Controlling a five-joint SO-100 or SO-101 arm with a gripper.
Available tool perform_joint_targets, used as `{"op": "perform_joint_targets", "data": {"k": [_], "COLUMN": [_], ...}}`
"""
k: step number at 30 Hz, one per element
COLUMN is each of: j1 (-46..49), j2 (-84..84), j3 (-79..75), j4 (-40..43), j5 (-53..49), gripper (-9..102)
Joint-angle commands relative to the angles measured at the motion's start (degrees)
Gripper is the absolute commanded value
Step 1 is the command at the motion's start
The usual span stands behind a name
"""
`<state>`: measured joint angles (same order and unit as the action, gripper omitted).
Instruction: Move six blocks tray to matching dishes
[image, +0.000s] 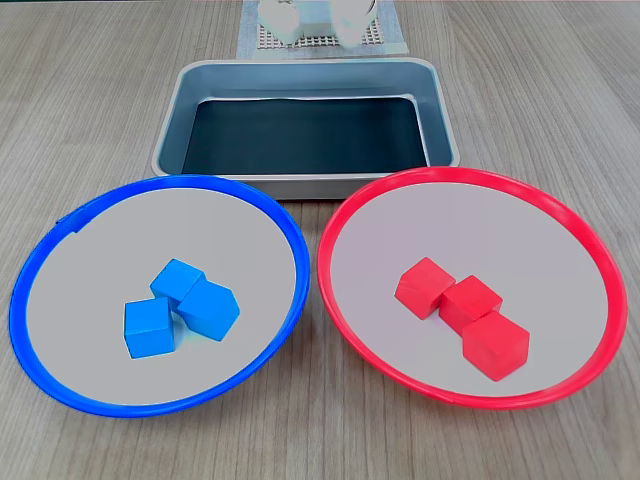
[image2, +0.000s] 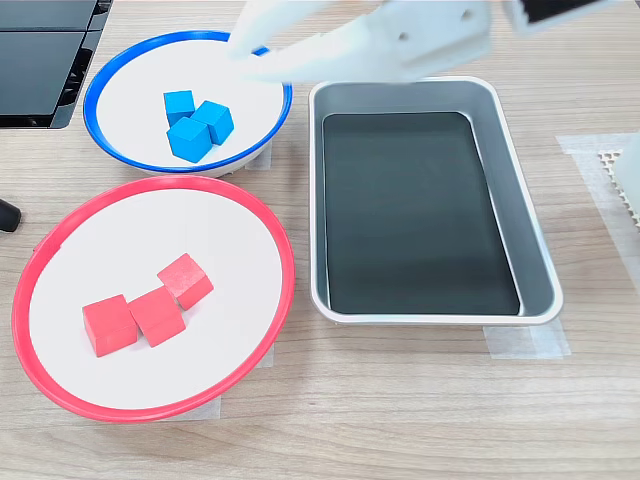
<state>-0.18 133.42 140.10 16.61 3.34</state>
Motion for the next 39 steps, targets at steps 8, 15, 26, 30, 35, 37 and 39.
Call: {"op": "perform_joint_targets", "data": {"k": [8, 15, 26, 30, 35, 37, 39], "j1": [1.7, 4.0, 4.4, 4.4, 4.4, 4.4, 4.4], "j2": [46.8, 57.2, 57.2, 57.2, 57.2, 57.2, 57.2], "j3": [24.8, 31.4, 31.6, 31.6, 31.6, 31.6, 31.6], "j4": [38.1, 45.5, 44.8, 44.8, 44.8, 44.8, 44.8], "j5": [-0.6, -1.8, -1.8, -1.8, -1.8, -1.8, -1.8], "gripper": [0, 0, 0, 0, 0, 0, 0]}}
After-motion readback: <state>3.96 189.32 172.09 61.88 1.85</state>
